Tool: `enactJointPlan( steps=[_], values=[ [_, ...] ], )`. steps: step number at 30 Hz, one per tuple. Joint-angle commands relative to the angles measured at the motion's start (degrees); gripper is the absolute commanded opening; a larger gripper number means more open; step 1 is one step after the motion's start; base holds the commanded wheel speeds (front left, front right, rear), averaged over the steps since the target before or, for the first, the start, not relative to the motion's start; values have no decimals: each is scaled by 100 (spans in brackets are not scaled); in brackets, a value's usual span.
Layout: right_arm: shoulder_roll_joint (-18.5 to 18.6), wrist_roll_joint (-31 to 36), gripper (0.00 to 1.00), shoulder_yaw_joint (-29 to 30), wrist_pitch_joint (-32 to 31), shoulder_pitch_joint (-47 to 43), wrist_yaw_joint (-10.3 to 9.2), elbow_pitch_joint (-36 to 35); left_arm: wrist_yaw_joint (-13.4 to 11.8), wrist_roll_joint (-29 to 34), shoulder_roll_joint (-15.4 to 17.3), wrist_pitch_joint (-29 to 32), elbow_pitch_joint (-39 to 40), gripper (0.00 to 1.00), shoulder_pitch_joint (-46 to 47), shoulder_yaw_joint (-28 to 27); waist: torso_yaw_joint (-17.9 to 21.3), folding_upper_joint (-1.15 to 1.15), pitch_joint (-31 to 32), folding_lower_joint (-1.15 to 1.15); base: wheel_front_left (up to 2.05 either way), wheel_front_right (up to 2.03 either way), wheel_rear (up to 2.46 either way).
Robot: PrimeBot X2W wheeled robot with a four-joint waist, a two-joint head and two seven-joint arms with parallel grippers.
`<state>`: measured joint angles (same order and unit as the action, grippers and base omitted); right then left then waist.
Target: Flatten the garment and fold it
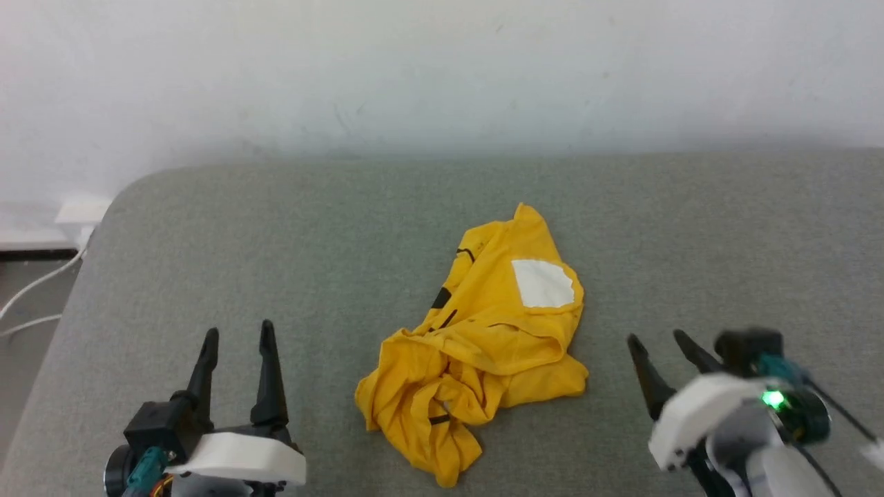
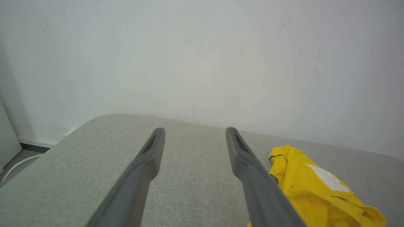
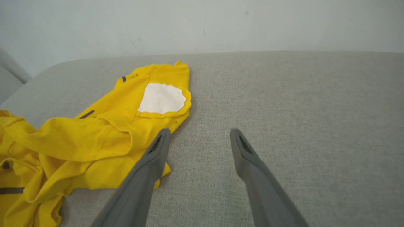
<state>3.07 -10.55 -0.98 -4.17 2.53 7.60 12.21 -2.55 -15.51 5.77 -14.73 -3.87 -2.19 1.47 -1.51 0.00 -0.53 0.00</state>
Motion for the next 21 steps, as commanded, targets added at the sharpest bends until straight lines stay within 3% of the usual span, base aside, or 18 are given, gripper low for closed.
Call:
enactJointPlan(
  steps=[1,10,17,18,19,20,21],
  values=[
    [58,-94,100,-95,-202,315,-11,203,23,67,-36,-27,48,100,68,17,-119,0,-152,0,0,0,0],
    [410,-1017,100,-738,-1388,2349,-11,2234,147,90,-209,-27,54,100,522,168,-467,0,-615,0,0,0,0],
    [415,-1660,100,-1496,-2196,3103,-11,3495,203,51,-267,-27,-30,100,687,215,-675,0,-776,0,0,0,0],
    [407,-1757,56,-1596,-2384,3130,-11,3647,212,47,-271,-27,-39,100,692,209,-687,0,-781,0,0,0,0],
    [397,-1867,40,-1665,-2534,3145,-11,3764,220,44,-274,-27,-53,100,693,201,-698,0,-782,0,0,0,0],
    [389,-1986,12,-1717,-2618,3156,-11,3831,226,41,-276,-27,-67,100,694,192,-704,0,-779,0,0,0,0],
    [397,-2084,0,-1767,-2621,3165,-11,3851,228,36,-278,-27,-77,100,692,181,-702,0,-776,0,0,0,0]
  ],
)
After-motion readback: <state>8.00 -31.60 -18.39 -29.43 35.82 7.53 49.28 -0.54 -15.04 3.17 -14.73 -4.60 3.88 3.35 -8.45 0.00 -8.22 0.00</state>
